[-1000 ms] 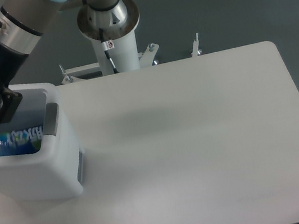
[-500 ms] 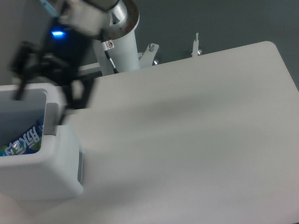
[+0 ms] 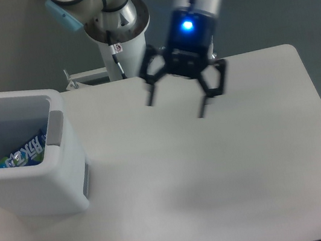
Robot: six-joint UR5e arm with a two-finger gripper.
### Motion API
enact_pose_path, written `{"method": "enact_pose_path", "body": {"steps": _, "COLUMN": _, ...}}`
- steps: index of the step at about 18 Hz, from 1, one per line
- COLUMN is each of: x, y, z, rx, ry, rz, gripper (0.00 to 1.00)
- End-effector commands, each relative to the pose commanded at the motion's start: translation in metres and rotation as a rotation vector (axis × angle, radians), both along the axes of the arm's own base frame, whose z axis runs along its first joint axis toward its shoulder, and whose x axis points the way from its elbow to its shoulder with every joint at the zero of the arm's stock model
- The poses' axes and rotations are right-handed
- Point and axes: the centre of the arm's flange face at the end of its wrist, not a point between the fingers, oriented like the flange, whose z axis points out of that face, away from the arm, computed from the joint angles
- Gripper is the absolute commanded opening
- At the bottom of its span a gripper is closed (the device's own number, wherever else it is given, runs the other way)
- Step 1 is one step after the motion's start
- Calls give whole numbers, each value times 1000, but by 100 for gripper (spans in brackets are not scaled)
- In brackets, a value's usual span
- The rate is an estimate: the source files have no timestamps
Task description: Place the trash in the trash can
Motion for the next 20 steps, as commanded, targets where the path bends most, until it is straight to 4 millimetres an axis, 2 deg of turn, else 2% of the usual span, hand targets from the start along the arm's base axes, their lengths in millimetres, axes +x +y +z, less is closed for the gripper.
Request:
{"method": "enact_pose_path", "body": {"steps": 2, "x": -14, "y": -3, "z": -25, "rx": -112, "ry": 30, "rz": 20, "gripper": 100}}
{"method": "enact_pose_path", "body": {"steps": 6, "x": -23, "y": -11, "z": -73, "rx": -277, "ry": 13, "rz": 70, "gripper": 100}}
{"method": "enact_pose_path", "body": {"steps": 11, "x": -34, "y": -20, "z": -116, "rx": -470, "ry": 67, "rz": 23, "gripper": 100}}
{"method": "enact_pose_path", "body": {"steps": 16, "x": -23, "y": -15, "z": -133, "rx": -631, "ry": 110, "rz": 14, "gripper": 100}}
{"method": "enact_pose_path", "body": {"steps": 20, "x": -10, "y": -14, "z": -141, "rx": -655, "ry": 115, "rz": -38, "gripper": 100}}
